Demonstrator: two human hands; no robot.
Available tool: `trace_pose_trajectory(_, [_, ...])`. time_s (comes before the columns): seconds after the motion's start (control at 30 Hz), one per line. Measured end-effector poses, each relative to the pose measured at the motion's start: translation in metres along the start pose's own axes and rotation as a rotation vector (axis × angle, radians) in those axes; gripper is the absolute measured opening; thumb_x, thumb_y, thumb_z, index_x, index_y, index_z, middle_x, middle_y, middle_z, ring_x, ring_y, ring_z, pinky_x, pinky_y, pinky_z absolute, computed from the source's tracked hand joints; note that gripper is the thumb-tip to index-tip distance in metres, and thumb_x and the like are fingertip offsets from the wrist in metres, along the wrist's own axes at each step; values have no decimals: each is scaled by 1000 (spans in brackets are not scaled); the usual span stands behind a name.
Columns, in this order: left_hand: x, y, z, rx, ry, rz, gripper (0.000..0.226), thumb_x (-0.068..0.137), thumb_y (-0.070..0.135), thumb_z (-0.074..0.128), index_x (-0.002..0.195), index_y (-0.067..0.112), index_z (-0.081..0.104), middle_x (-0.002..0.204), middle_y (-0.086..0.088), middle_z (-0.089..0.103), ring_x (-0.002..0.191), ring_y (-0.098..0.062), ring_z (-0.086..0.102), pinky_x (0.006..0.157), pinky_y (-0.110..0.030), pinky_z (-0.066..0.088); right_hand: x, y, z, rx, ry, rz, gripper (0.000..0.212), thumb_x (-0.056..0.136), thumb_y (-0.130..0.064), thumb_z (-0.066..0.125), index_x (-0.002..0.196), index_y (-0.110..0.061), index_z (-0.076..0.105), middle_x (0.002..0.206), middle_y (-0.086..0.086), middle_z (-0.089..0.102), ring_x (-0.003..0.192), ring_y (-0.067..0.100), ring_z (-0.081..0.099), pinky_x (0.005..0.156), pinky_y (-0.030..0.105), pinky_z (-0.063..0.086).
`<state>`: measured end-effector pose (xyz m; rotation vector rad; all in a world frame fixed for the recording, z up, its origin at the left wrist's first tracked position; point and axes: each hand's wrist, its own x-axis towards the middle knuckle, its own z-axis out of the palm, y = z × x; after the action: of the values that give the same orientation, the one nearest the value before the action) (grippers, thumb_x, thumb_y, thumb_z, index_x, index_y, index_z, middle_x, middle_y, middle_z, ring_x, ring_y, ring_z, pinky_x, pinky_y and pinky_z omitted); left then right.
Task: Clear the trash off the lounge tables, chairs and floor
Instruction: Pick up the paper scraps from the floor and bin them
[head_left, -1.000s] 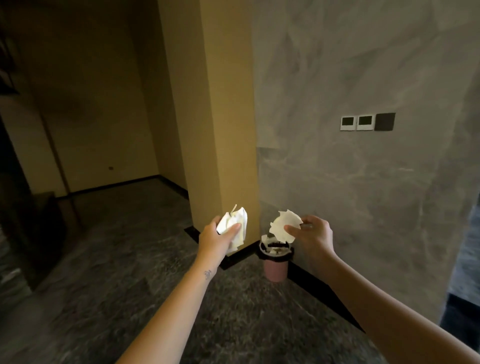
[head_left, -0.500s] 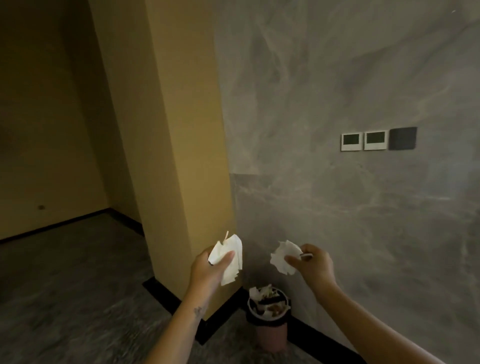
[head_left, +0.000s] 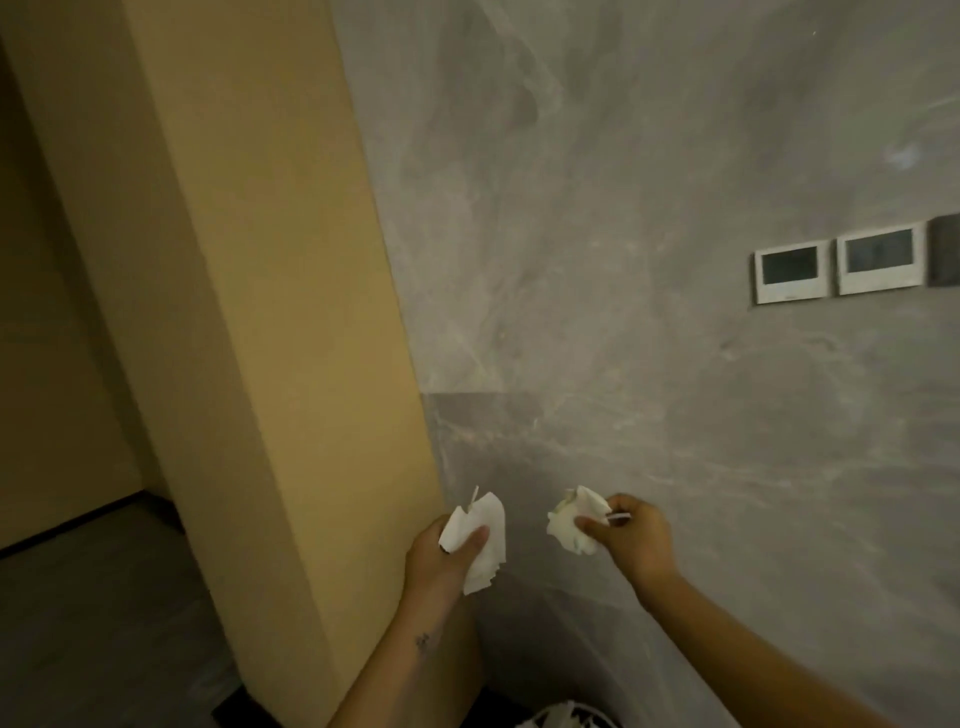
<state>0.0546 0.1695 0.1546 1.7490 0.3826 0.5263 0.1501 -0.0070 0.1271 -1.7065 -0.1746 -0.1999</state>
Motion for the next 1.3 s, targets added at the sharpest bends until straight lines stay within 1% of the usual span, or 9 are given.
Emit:
trace_pose_trajectory(0.17, [107, -26, 3, 95, -11, 41, 46, 85, 29, 67, 128, 16, 54, 110, -6, 65, 90, -22, 62, 64, -25, 50, 79, 19, 63, -41, -7, 37, 21, 71, -12, 78, 83, -2, 64, 81, 8, 62, 73, 20, 57, 62, 23, 40])
trace_pose_trajectory(0.3, [188, -72, 10, 124, -104, 79, 38, 81, 35, 69, 115, 20, 59, 103, -1, 65, 85, -13, 63, 51, -15, 47, 123, 60, 102, -100, 5, 86, 26, 73, -13, 77, 92, -8, 61, 92, 4, 60, 82, 19, 59, 68, 22, 46])
trace_pose_trajectory(0.47, [287, -139, 38, 151, -290, 35, 42, 79, 36, 71, 116, 23, 55, 111, 0, 60, 97, -19, 59, 77, -35, 55, 166, 133, 143, -141, 104, 263, 35, 72, -16, 78, 99, -4, 61, 94, 5, 58, 82, 18, 57, 70, 24, 46])
trace_pose_trajectory(0.53, [321, -168, 54, 160, -389, 13, 36, 79, 32, 72, 109, 25, 54, 111, -2, 60, 95, -19, 59, 78, -37, 55, 181, 158, 160, -127, 168, 347, 32, 71, -15, 79, 95, -4, 62, 91, 7, 60, 79, 18, 57, 67, 24, 45])
trace_pose_trajectory(0.7, [376, -233, 96, 169, -565, -85, 30, 78, 23, 74, 101, 25, 55, 101, 2, 59, 85, -12, 57, 56, -11, 46, 201, 208, 188, -139, 320, 503, 16, 74, -12, 77, 83, -7, 65, 81, 7, 64, 69, 16, 58, 59, 19, 46])
trace_pose_trajectory(0.8, [393, -276, 126, 179, -614, -105, 28, 78, 16, 73, 99, 21, 56, 100, 1, 58, 90, -18, 55, 57, -13, 45, 206, 247, 191, -188, 365, 549, 12, 75, -15, 75, 79, -14, 64, 75, -3, 63, 68, 10, 58, 55, 12, 44])
trace_pose_trajectory(1.03, [370, -412, 181, 213, -717, -308, 28, 80, 14, 71, 105, 10, 61, 100, -3, 61, 95, -23, 58, 83, -40, 52, 174, 385, 203, -250, 437, 774, 13, 79, -15, 72, 85, -16, 61, 80, -1, 63, 71, 8, 59, 57, 11, 43])
trace_pose_trajectory(1.17, [347, -507, 192, 270, -696, -360, 24, 79, 20, 72, 99, 16, 60, 94, 2, 61, 82, -10, 58, 66, -18, 47, 137, 483, 221, -285, 425, 906, 13, 79, -16, 72, 84, -19, 61, 82, 0, 65, 73, 10, 60, 58, 17, 43])
trace_pose_trajectory(1.3, [322, -594, 186, 325, -677, -459, 26, 79, 18, 73, 101, 14, 60, 98, 0, 61, 84, -12, 56, 64, -15, 45, 100, 578, 240, -359, 403, 1059, 16, 79, -18, 71, 91, -13, 62, 90, 4, 64, 81, 16, 58, 68, 25, 41])
